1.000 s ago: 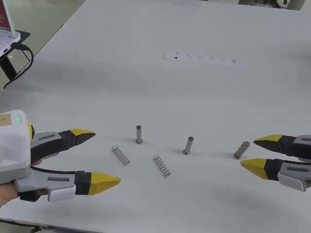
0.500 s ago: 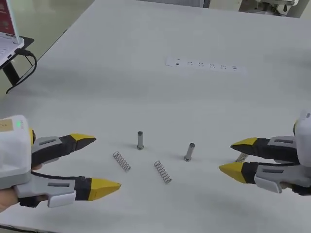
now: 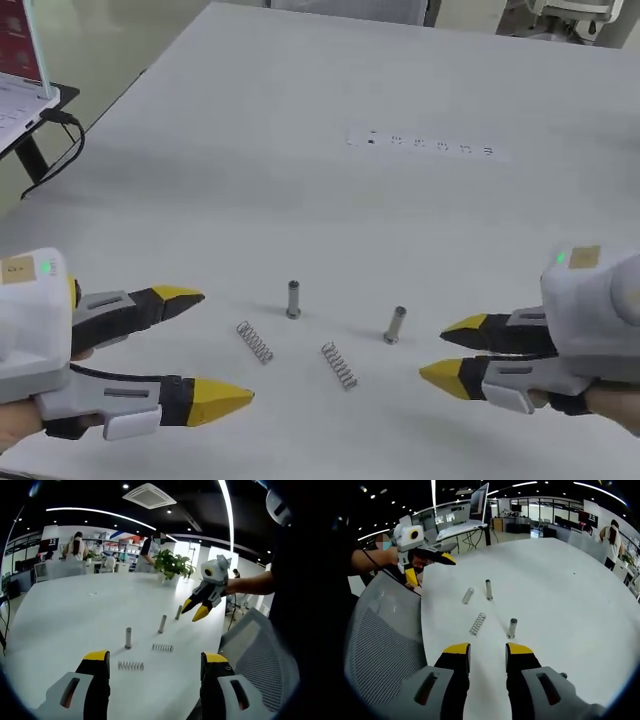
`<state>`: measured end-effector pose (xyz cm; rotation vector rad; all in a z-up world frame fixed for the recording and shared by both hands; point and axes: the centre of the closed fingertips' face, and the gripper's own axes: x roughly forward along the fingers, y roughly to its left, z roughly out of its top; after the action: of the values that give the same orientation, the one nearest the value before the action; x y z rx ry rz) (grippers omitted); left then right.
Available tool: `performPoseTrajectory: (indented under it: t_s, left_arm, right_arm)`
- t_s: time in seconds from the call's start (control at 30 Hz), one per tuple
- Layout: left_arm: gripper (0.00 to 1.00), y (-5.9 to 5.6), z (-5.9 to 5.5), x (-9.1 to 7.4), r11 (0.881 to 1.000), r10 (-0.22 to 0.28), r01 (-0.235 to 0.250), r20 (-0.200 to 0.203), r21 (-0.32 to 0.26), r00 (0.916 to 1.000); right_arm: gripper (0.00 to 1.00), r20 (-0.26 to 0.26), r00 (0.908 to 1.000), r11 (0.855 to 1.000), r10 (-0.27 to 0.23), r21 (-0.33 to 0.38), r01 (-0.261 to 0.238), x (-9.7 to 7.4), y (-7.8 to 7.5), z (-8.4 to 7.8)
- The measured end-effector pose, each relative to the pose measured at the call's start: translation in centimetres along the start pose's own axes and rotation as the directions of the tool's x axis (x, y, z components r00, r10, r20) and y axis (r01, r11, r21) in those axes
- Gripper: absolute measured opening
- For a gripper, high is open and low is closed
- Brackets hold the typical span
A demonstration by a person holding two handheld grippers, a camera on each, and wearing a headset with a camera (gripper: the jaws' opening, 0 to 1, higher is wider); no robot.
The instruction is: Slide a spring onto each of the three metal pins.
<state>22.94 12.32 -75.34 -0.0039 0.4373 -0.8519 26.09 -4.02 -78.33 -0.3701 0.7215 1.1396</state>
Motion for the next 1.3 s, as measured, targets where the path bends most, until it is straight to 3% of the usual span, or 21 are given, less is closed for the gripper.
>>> performPoseTrajectory:
  t_s: [0.23,0.6,1.13,1.3]
  left_arm:
    - [0.70,0.2,-0.1,-0.1,1.000,0.005,-0.005,0.000,-0.003,1.0000]
    - [0.69,0.2,0.0,0.0,1.000,0.003,-0.003,0.000,0.000,1.0000]
    - [0.69,0.0,-0.1,-0.2,1.000,0.002,-0.002,-0.003,0.000,1.0000]
    - [0.69,-0.1,-0.2,-0.3,1.000,0.002,-0.002,-0.005,-0.002,1.0000]
  right_arm:
    - [0.27,-0.019,0.9989,0.999,0.043,-0.019,-0.043,2.0,1.6,1.0]
    - [0.25,-0.037,0.9976,0.998,0.059,-0.012,-0.060,4.6,2.3,2.0]
    - [0.22,-0.103,0.9929,0.998,0.060,-0.001,-0.060,7.4,2.7,0.9]
    - [0.21,-0.115,0.9929,1.000,0.030,0.013,-0.029,8.2,2.1,0.5]
